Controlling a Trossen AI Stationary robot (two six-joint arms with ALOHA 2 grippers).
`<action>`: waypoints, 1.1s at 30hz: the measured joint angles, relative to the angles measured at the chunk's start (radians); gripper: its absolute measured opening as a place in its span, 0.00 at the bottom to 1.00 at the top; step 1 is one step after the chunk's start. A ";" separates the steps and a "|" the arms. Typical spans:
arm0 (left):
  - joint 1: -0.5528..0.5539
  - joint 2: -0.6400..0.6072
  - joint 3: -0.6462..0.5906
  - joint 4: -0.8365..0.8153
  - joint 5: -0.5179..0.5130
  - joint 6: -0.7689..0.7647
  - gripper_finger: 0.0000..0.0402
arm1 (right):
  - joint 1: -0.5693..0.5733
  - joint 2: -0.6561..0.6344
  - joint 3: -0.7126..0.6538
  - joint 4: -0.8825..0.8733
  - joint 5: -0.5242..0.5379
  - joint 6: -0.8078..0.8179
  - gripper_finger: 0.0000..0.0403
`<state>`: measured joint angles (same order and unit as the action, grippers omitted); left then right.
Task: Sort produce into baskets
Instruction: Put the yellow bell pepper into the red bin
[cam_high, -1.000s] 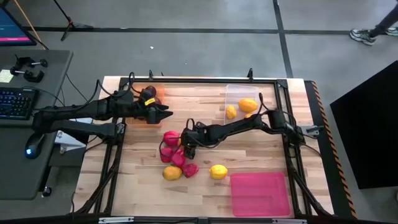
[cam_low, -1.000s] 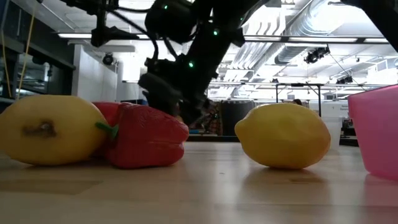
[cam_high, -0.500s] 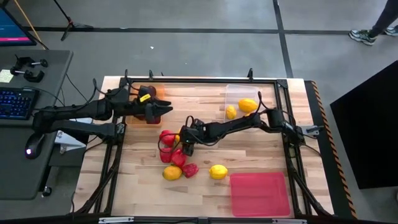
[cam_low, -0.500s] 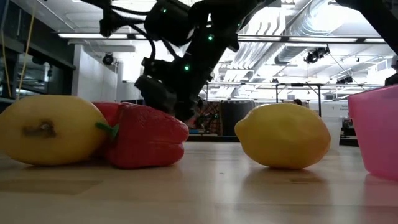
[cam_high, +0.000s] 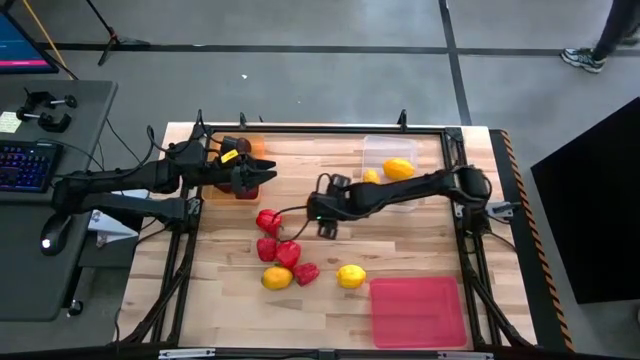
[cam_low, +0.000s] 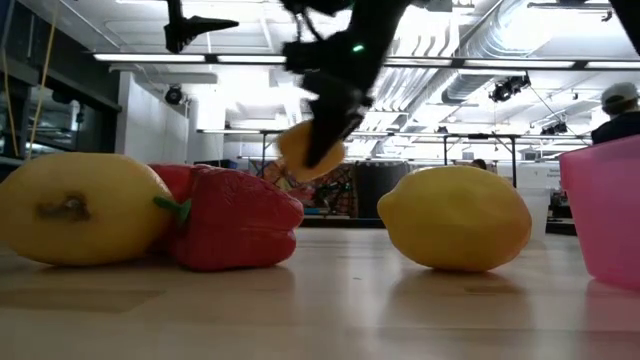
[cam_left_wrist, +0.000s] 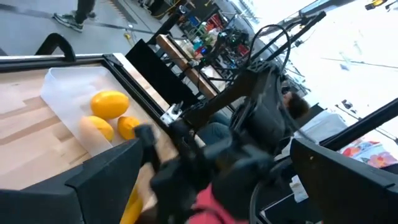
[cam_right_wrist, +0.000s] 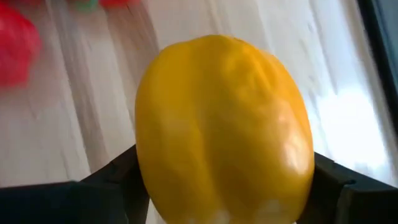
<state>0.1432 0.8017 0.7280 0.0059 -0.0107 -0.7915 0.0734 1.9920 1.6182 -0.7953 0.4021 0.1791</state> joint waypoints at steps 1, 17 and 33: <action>0.000 0.000 0.000 -0.001 0.000 0.000 0.99 | 0.000 -0.029 -0.028 -0.017 0.006 0.007 0.65; -0.001 0.022 -0.001 -0.003 -0.027 0.000 0.99 | 0.172 -0.626 -0.585 0.052 -0.028 0.595 0.66; -0.001 0.166 -0.001 0.040 0.075 -0.071 0.99 | 0.500 -0.704 -0.657 0.251 -0.265 0.996 0.66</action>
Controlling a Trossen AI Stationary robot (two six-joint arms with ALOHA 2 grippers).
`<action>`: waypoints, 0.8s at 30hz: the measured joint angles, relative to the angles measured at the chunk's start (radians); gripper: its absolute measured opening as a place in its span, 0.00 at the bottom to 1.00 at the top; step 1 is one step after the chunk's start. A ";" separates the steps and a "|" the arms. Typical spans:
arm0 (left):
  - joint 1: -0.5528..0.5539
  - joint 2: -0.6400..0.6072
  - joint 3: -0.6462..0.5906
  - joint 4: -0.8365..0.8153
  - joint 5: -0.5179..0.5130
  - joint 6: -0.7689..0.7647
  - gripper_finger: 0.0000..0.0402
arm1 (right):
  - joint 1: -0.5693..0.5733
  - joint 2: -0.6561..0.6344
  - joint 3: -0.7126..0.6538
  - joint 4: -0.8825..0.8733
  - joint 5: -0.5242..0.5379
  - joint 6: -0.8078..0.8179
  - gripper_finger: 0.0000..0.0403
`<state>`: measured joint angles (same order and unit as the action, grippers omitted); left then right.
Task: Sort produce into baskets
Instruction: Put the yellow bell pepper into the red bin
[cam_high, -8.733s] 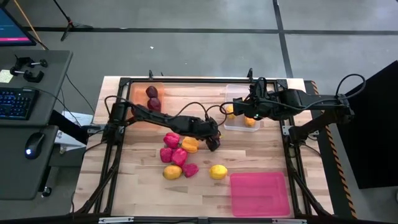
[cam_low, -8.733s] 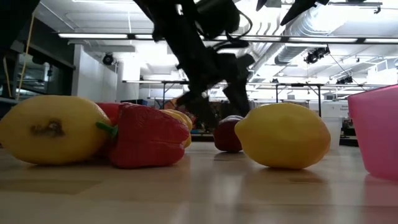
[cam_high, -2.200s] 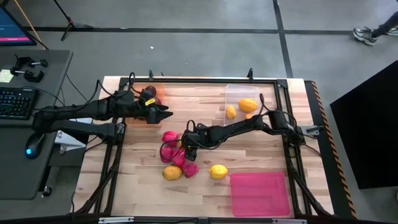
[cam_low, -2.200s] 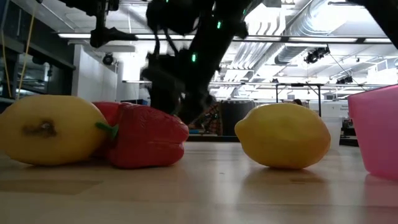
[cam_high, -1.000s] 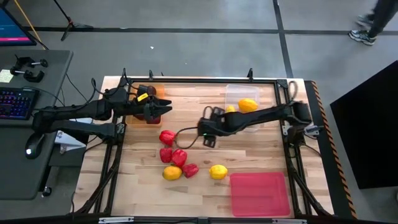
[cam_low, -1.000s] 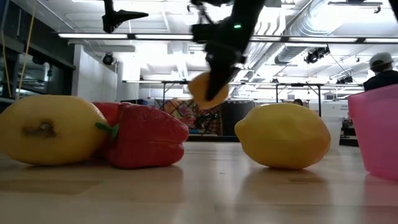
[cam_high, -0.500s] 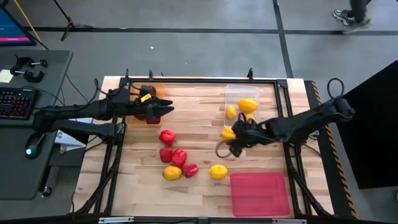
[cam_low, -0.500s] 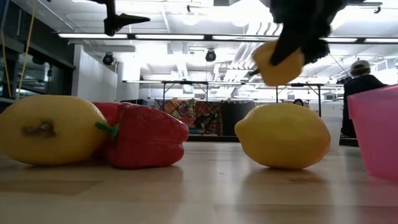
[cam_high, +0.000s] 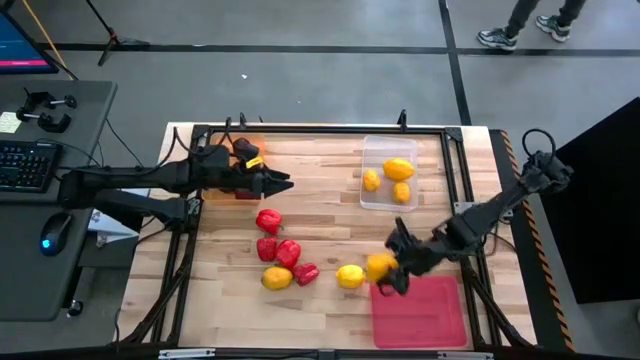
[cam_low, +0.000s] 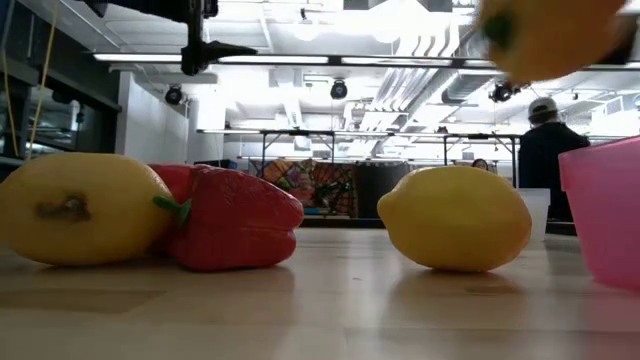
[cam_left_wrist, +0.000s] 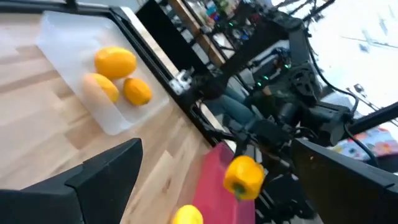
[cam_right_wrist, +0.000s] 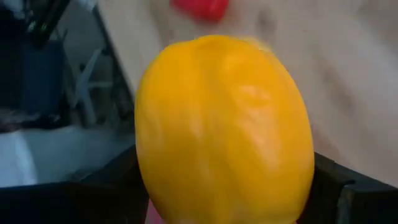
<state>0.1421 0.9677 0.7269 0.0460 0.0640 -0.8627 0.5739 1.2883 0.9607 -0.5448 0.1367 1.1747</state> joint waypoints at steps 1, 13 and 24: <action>0.000 0.009 0.000 0.017 0.013 0.000 0.99 | 0.032 0.001 0.000 0.001 -0.009 0.042 0.66; 0.000 0.064 0.000 0.147 0.024 0.000 0.99 | 0.348 0.155 0.000 0.011 0.141 0.608 0.67; 0.000 0.064 0.000 0.185 0.024 -0.044 0.99 | 0.388 0.226 0.000 0.005 -0.024 0.715 0.69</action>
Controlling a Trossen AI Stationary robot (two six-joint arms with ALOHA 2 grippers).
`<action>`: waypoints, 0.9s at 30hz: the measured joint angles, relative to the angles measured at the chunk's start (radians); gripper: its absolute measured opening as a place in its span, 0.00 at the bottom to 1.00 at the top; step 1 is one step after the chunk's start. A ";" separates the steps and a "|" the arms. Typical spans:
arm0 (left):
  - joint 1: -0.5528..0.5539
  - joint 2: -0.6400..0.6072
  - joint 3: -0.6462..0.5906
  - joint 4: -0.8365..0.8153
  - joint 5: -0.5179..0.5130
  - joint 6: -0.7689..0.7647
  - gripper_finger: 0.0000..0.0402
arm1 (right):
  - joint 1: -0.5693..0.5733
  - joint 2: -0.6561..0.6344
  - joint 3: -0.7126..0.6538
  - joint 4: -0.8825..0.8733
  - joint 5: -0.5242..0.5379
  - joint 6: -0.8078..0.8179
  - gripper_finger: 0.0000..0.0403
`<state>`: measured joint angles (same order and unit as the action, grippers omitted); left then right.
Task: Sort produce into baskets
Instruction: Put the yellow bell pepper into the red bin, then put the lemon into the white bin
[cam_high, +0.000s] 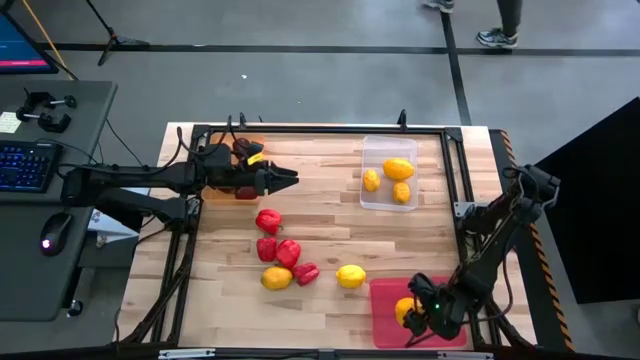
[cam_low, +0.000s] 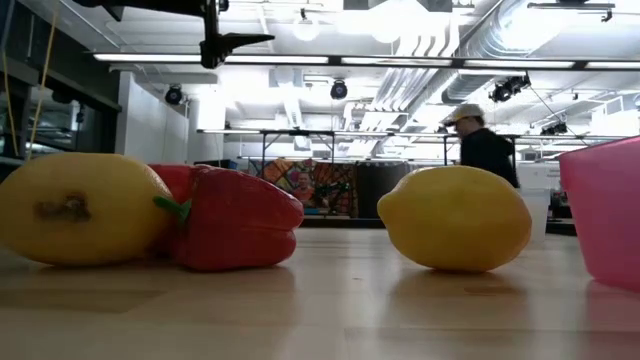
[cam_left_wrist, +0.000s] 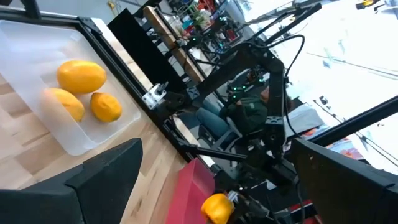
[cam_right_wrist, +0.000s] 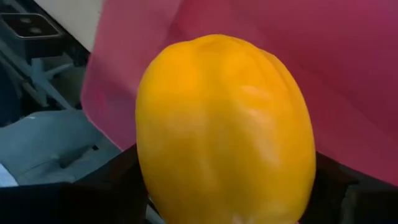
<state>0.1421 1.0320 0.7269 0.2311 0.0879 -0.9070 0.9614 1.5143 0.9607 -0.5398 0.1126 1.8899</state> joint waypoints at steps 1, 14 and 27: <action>0.000 0.000 0.000 0.006 0.000 0.000 0.99 | -0.005 0.000 0.000 -0.002 -0.011 0.003 0.71; 0.000 0.000 0.000 0.007 0.007 0.001 0.99 | -0.064 -0.057 0.000 0.003 -0.115 -0.012 0.89; 0.000 0.000 0.000 0.006 0.007 -0.007 0.99 | -0.249 -0.115 0.002 0.349 0.339 -0.417 0.88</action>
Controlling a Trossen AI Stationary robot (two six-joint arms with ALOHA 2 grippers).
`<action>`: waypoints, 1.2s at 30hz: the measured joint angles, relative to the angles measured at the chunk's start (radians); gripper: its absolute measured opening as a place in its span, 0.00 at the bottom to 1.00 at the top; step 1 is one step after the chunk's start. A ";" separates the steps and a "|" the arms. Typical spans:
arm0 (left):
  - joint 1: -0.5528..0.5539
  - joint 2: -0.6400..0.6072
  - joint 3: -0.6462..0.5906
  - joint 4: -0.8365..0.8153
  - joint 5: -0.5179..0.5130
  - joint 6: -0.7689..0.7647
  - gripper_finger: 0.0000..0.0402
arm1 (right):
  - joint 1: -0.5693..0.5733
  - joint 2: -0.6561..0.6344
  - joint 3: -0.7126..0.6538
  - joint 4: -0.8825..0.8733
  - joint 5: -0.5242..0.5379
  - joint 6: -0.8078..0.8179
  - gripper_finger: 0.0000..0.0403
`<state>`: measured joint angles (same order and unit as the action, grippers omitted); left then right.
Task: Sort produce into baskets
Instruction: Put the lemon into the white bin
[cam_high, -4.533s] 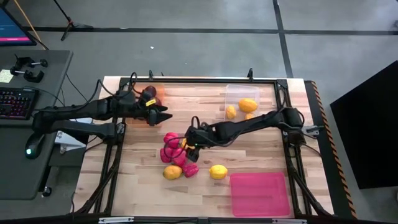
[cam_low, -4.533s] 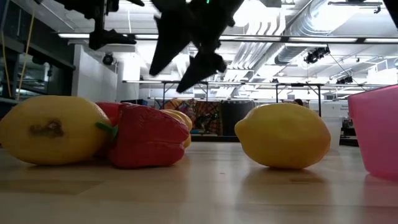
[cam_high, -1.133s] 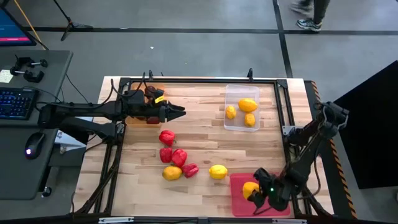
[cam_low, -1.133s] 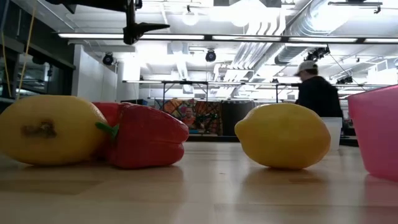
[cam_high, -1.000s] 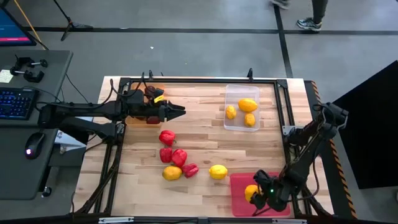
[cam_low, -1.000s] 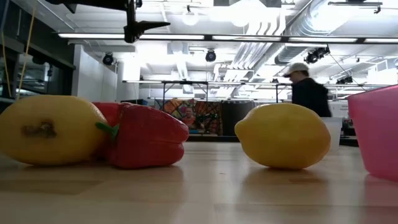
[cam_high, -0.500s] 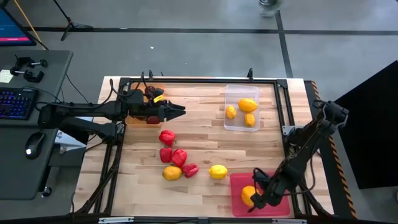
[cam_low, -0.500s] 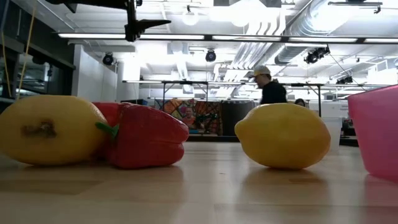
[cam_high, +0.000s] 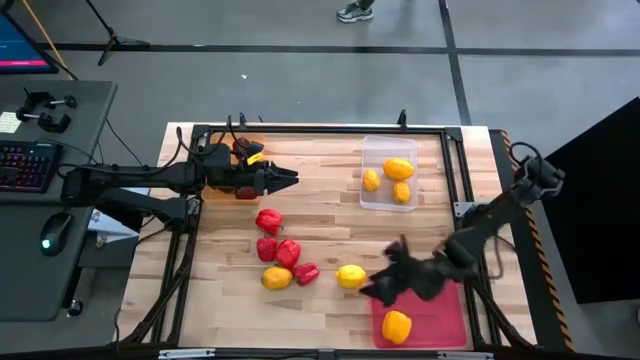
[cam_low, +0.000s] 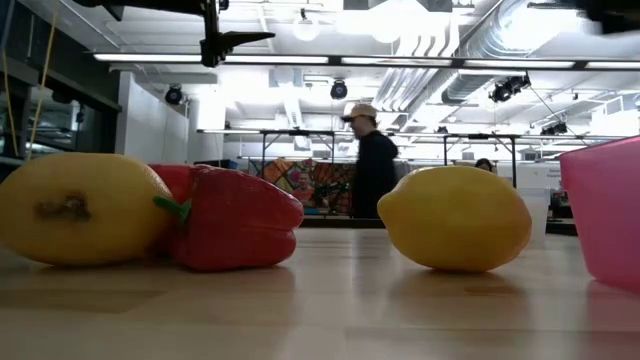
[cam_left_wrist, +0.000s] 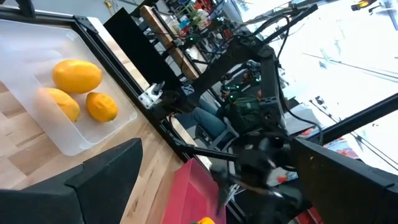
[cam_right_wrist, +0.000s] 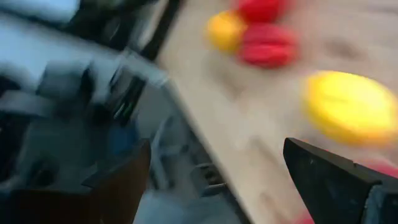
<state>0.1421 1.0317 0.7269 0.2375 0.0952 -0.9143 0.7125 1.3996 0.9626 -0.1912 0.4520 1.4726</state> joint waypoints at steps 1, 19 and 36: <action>0.000 0.000 0.000 0.000 0.000 0.000 0.99 | -0.038 0.014 0.012 0.055 -0.081 -0.091 0.88; 0.000 0.000 0.000 -0.001 0.000 0.001 0.99 | -0.255 0.372 0.401 -0.568 -0.298 -1.026 0.88; 0.010 -0.032 0.001 0.026 0.000 0.050 0.99 | -0.255 0.634 0.448 -0.573 -0.274 -1.006 0.72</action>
<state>0.1523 0.9994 0.7275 0.2631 0.0948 -0.8643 0.4574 2.0339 1.4106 -0.7641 0.1777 0.4670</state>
